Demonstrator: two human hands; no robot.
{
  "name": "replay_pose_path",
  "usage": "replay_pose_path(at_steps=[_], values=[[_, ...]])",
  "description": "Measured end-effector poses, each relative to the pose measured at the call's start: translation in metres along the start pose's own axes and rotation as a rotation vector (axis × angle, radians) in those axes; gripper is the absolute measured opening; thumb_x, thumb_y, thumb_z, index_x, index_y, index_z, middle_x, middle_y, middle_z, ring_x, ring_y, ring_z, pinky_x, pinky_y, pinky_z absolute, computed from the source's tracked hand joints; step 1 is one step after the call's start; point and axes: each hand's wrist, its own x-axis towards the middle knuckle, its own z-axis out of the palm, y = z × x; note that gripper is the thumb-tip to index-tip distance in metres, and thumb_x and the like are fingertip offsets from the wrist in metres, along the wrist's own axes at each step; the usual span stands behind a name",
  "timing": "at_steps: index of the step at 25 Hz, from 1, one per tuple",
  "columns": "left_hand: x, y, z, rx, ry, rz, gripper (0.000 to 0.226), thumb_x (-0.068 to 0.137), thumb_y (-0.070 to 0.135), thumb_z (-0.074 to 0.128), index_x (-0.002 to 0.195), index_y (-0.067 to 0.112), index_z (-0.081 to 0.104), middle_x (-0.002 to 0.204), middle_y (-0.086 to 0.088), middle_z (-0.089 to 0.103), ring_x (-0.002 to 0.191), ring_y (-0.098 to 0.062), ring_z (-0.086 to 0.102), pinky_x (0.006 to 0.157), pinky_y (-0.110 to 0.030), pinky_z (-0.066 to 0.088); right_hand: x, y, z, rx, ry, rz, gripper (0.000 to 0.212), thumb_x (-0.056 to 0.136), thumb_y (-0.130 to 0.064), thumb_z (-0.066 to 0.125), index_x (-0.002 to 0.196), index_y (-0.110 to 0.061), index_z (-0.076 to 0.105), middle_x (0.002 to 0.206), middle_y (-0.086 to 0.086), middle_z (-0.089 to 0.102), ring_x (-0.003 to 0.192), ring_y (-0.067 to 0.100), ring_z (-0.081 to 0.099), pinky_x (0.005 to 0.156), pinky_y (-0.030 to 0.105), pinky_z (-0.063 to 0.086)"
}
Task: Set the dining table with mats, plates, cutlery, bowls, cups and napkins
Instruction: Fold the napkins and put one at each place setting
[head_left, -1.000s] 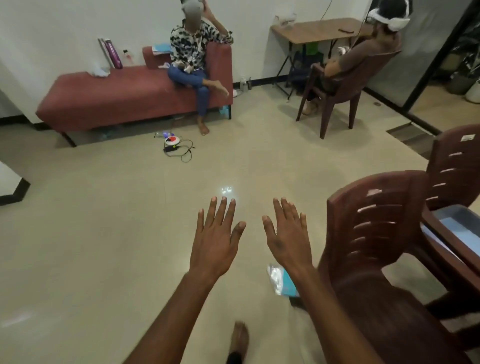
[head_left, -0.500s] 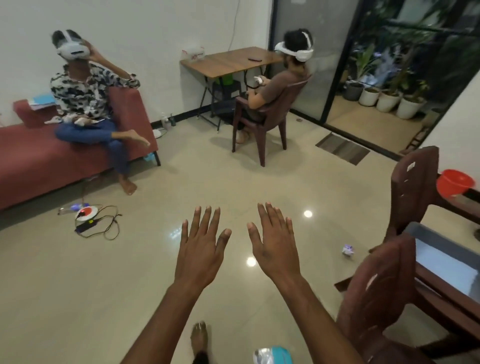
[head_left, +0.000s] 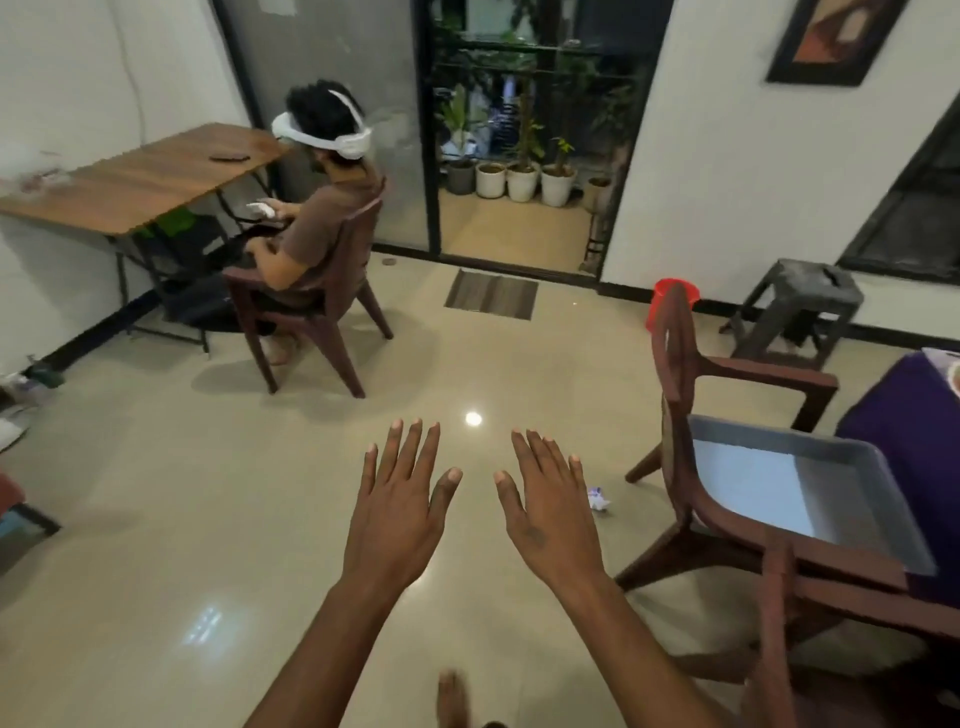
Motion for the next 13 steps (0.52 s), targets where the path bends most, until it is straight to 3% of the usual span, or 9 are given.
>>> replay_pose_path(at_steps=[6, 13], values=[[0.189, -0.010, 0.059, 0.009, -0.103, 0.130, 0.069, 0.101, 0.067, 0.003, 0.162, 0.034, -0.001, 0.168, 0.013, -0.008, 0.151, -0.003, -0.026, 0.126, -0.036, -0.011, 0.170, 0.071, 0.016, 0.004, 0.090, 0.151, 0.059, 0.108, -0.050, 0.024, 0.162, -0.030, 0.012, 0.169, -0.010, 0.008, 0.155, 0.003, -0.002, 0.125, 0.030, -0.010], [0.419, 0.054, 0.105, -0.037, -0.158, 0.307, 0.067, 0.101, 0.067, 0.007, 0.160, 0.037, -0.002, 0.167, 0.014, -0.007, 0.150, 0.000, -0.025, 0.125, -0.034, -0.012, 0.345, 0.154, -0.043, -0.025, 0.248, 0.284, 0.058, 0.108, -0.049, 0.025, 0.162, -0.029, 0.015, 0.169, -0.007, 0.013, 0.156, 0.008, 0.003, 0.123, 0.030, -0.010]])
